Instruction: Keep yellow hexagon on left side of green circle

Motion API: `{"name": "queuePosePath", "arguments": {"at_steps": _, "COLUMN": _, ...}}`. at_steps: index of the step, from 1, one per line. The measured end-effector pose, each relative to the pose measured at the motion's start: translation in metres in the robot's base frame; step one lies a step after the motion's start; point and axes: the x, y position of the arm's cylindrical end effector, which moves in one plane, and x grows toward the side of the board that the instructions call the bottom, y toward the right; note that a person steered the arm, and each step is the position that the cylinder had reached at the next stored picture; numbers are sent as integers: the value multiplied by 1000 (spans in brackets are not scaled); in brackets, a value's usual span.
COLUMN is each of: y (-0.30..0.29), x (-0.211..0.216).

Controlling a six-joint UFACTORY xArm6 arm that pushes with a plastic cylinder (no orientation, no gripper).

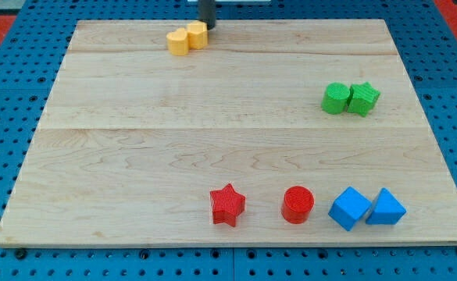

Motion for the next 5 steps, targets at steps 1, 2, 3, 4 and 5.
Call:
{"name": "queuePosePath", "arguments": {"at_steps": 1, "y": -59, "x": 16}}
{"name": "queuePosePath", "arguments": {"at_steps": 2, "y": -37, "x": 31}}
{"name": "queuePosePath", "arguments": {"at_steps": 3, "y": -24, "x": 22}}
{"name": "queuePosePath", "arguments": {"at_steps": 4, "y": 11, "x": 26}}
{"name": "queuePosePath", "arguments": {"at_steps": 5, "y": 82, "x": 60}}
